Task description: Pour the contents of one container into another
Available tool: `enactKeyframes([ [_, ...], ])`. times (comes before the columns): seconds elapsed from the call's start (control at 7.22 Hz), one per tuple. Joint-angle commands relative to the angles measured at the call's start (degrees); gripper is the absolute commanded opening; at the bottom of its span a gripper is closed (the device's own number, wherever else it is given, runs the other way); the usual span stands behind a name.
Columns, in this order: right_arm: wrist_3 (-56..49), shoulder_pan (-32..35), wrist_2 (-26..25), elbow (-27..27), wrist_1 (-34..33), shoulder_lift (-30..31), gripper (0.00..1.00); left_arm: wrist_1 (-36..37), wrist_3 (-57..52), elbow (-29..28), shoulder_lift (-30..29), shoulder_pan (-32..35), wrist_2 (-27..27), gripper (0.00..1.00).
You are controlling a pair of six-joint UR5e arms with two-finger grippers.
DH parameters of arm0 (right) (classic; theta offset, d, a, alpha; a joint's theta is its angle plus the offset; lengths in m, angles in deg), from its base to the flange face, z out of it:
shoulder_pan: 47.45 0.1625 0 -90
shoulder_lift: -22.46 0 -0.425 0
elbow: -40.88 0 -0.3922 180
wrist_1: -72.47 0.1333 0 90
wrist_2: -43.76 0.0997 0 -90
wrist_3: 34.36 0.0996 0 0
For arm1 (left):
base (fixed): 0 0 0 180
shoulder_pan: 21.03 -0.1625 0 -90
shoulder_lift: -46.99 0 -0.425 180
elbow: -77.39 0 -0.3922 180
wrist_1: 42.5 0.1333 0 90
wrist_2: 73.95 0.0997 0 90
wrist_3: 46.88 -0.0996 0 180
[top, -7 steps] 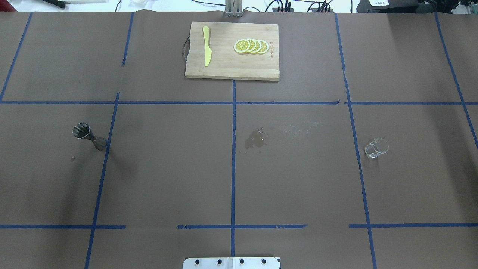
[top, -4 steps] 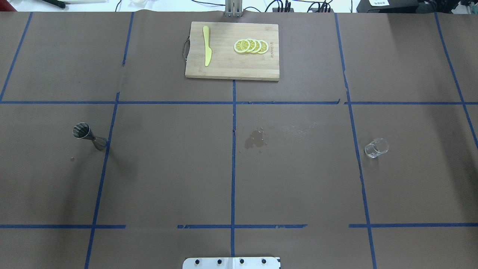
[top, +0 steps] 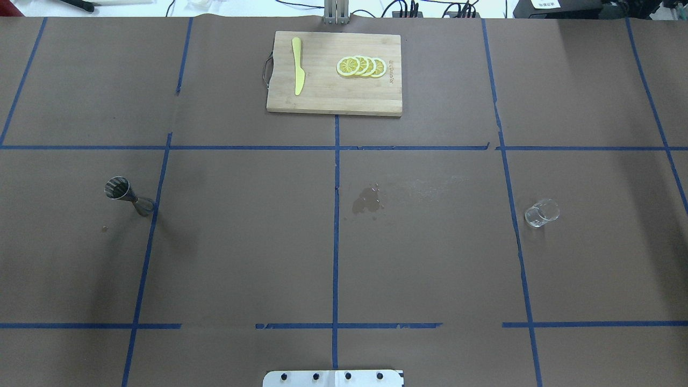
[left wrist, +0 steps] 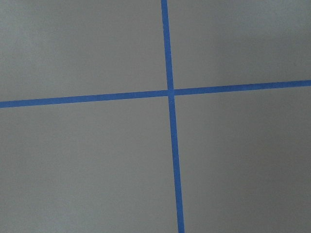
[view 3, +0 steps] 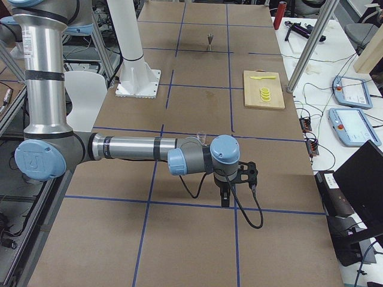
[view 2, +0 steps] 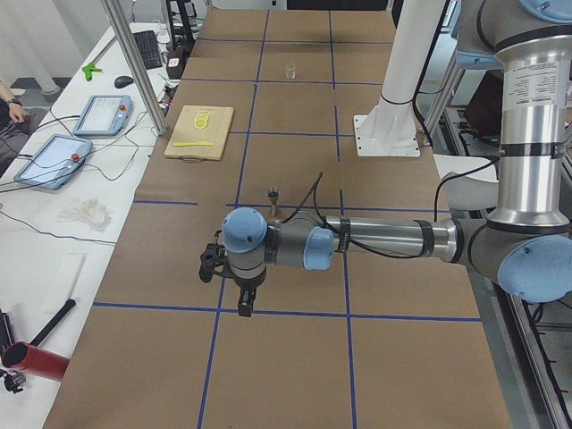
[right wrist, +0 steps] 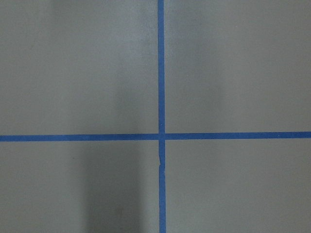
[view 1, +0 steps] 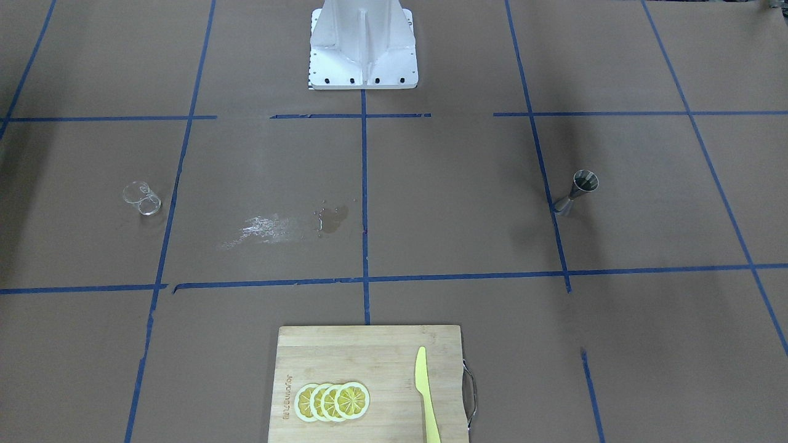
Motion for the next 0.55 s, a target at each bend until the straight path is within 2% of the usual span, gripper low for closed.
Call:
enactKeyframes([
  [0.0,0.13,0.00,-0.03,0.03,0.00,-0.01,1.00,0.32,-0.22,1.79,0.15,0.07,0.10,1.00],
  [0.42,0.13,0.00,0.05,0.47,0.00,-0.01,1.00,4.08,-3.73,1.88,-0.47,0.07,0.18,1.00],
])
